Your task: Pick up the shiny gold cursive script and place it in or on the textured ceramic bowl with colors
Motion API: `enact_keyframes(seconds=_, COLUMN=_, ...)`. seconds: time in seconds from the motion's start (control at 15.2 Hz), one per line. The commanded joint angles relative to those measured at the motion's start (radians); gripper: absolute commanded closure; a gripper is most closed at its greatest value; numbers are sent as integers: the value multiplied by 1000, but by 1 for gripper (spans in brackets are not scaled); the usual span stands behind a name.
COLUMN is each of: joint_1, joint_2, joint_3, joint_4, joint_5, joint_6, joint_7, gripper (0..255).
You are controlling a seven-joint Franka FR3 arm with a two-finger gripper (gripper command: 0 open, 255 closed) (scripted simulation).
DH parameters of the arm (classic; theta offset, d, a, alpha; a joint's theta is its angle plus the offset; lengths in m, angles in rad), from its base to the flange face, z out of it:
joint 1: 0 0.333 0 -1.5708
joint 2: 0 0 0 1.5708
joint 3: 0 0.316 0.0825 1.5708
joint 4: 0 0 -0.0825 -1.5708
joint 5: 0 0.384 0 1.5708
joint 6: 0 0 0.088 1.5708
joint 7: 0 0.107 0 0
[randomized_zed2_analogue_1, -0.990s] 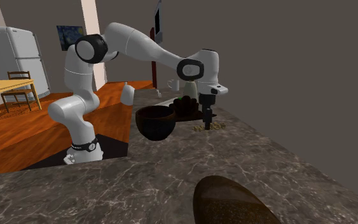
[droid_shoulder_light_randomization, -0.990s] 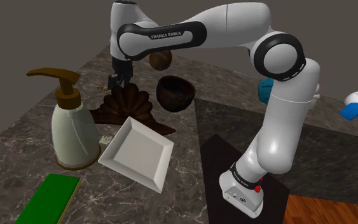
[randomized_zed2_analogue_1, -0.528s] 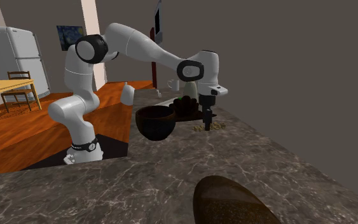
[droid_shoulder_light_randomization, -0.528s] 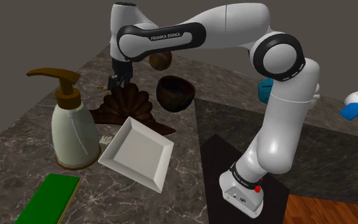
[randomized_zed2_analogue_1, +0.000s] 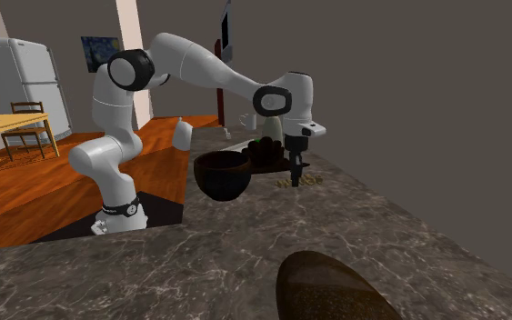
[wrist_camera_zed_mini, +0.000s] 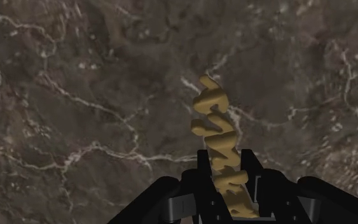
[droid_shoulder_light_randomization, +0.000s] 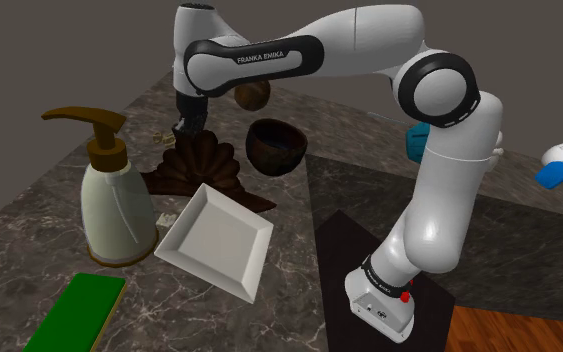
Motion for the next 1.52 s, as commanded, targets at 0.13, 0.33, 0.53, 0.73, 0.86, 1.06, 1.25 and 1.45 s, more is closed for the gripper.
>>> enact_keyframes(seconds=0.13, joint_1=0, joint_2=-4, joint_3=0, joint_4=8, joint_5=1, joint_6=-12, joint_7=-1, gripper=255)
enact_keyframes(seconds=0.33, joint_1=0, joint_2=-14, joint_3=2, joint_4=34, joint_5=4, joint_6=-48, joint_7=-4, gripper=255)
enact_keyframes(seconds=0.53, joint_1=0, joint_2=-23, joint_3=3, joint_4=63, joint_5=7, joint_6=-85, joint_7=-6, gripper=255)
enact_keyframes(seconds=0.73, joint_1=0, joint_2=-29, joint_3=4, joint_4=94, joint_5=10, joint_6=-122, joint_7=-8, gripper=255)
enact_keyframes(seconds=0.86, joint_1=1, joint_2=-32, joint_3=4, joint_4=116, joint_5=11, joint_6=-148, joint_7=-9, gripper=255)
enact_keyframes(seconds=1.06, joint_1=2, joint_2=-36, joint_3=5, joint_4=152, joint_5=12, joint_6=-187, joint_7=-11, gripper=255)
enact_keyframes(seconds=1.25, joint_1=3, joint_2=-37, joint_3=6, joint_4=191, joint_5=13, joint_6=-227, joint_7=-12, gripper=255)
enact_keyframes(seconds=1.45, joint_1=5, joint_2=-35, joint_3=7, joint_4=234, joint_5=13, joint_6=-267, joint_7=-14, gripper=255)
